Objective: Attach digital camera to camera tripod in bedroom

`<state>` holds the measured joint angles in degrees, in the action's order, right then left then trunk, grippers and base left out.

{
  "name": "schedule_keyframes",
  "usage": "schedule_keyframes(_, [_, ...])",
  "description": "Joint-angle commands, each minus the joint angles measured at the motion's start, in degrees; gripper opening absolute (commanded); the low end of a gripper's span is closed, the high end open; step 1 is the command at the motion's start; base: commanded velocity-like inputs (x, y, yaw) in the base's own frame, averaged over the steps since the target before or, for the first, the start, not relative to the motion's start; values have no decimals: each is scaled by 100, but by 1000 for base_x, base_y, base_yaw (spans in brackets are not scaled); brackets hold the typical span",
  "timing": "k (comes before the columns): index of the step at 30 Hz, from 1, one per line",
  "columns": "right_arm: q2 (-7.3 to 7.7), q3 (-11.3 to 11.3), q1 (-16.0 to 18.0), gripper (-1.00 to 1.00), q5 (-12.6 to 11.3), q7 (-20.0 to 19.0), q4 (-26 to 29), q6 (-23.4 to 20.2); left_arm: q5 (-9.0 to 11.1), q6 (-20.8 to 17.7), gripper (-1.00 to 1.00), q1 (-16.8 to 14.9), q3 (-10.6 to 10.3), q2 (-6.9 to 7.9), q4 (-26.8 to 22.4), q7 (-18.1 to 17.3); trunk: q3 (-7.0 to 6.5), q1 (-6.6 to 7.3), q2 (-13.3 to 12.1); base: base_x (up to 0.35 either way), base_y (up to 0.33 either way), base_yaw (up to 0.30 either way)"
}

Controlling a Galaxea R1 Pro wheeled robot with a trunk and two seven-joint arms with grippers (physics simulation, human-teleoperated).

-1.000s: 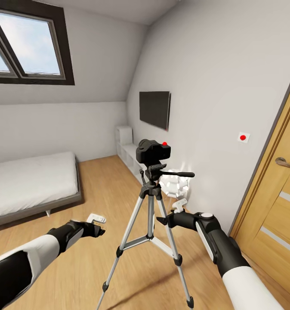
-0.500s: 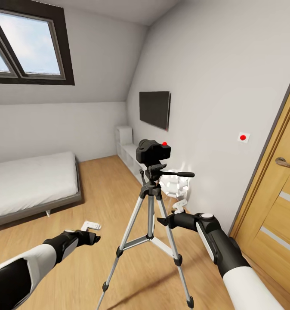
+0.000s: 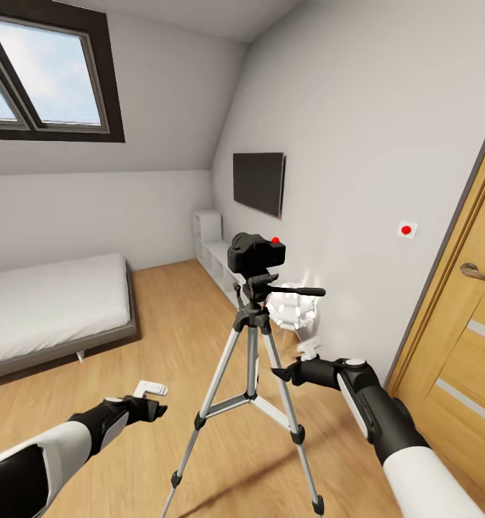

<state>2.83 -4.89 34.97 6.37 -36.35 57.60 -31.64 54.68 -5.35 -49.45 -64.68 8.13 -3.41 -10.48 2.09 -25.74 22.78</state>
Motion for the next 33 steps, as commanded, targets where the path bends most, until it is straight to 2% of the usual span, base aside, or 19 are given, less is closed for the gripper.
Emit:
schedule_keyframes(1, [29,-3,5,100,52,-40,10,-14,60,-21,100,4,-35,4,-10,-11,14,-4,14,0,0,0])
schedule_keyframes(8, [136,-4,-9,100,22,-95,19,-50,60,13,100,54,-35,4,-10,-11,14,-4,14,0,0,0])
schedule_keyframes(9, [190,-4,-16,100,24,-207,22,-168,60,21,100,74,-35,4,-10,-8,14,-4,14,0,0,0])
schedule_keyframes(20, [243,-3,-32,100,72,-486,-1,-537,60,25,100,187,-36,13,-10,-8,14,-4,14,0,0,0])
schedule_keyframes(25, [336,-13,-39,100,79,-493,-32,-587,60,29,100,235,-36,13,-10,-7,14,-4,14,0,0,0])
schedule_keyframes(30, [497,-20,-57,100,107,-495,-297,-668,60,48,100,327,-36,9,25,-6,14,-4,14,0,0,0])
schedule_keyframes(33, [518,-21,-59,100,114,-492,-501,-679,66,116,100,355,-36,6,61,-6,14,-4,14,0,0,0])
